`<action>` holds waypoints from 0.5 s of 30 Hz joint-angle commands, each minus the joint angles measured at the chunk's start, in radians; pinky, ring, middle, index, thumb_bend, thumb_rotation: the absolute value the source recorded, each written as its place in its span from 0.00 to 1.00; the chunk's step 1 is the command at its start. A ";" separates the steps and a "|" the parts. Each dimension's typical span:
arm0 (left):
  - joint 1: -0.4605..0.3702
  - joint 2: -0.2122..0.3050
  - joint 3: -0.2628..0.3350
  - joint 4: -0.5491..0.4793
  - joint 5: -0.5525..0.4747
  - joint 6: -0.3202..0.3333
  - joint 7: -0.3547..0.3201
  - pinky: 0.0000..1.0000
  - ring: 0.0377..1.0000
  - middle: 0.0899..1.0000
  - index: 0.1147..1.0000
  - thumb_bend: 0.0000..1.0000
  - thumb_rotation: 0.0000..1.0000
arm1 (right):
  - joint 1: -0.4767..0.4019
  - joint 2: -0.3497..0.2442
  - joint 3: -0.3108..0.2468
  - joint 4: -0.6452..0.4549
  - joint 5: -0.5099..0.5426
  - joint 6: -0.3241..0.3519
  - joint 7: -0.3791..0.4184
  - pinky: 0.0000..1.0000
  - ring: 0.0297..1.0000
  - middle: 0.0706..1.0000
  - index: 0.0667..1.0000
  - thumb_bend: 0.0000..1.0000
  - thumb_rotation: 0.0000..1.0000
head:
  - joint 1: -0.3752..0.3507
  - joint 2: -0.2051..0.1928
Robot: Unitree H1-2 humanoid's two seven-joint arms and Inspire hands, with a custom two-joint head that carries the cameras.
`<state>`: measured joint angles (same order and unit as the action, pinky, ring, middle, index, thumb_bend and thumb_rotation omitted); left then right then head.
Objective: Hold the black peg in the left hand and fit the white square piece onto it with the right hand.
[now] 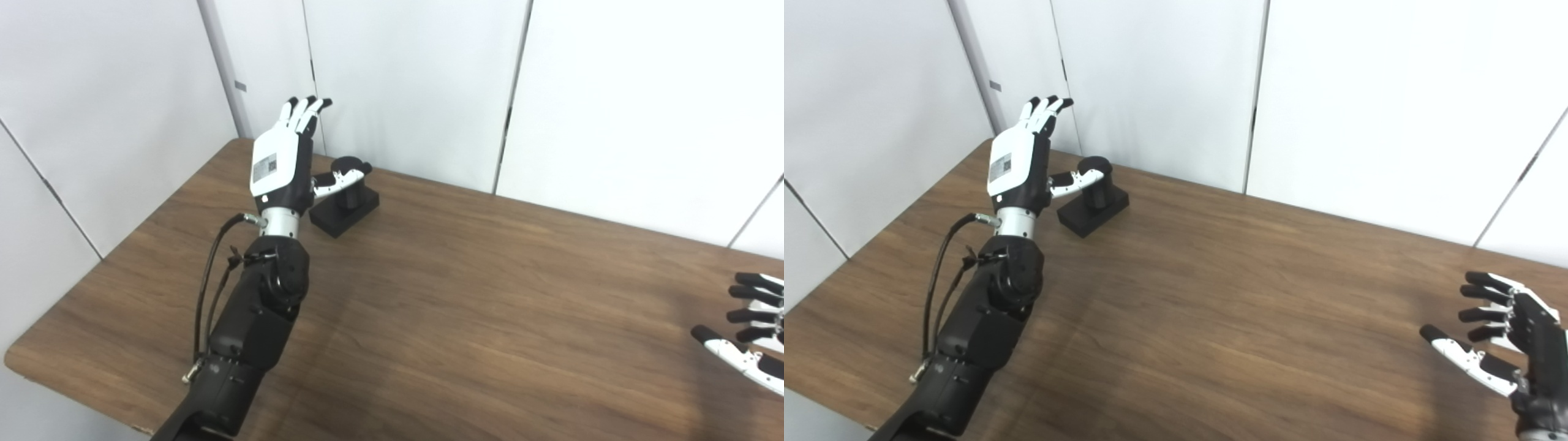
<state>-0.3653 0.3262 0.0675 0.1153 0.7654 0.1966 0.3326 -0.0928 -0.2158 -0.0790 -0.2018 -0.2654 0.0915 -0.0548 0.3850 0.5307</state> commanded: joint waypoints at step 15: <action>-0.071 0.046 -0.114 0.105 0.083 0.209 -0.042 0.86 1.00 1.00 0.87 1.00 0.68 | -0.023 0.004 -0.005 -0.086 -0.016 0.037 -0.002 0.41 0.53 0.64 0.66 0.54 0.00 | 0.002 0.007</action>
<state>-0.3735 0.3318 -0.0421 0.2328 0.8168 0.3929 0.2882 -0.0918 -0.2091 -0.0773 -0.2439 -0.2766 0.1358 -0.0500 0.3866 0.5369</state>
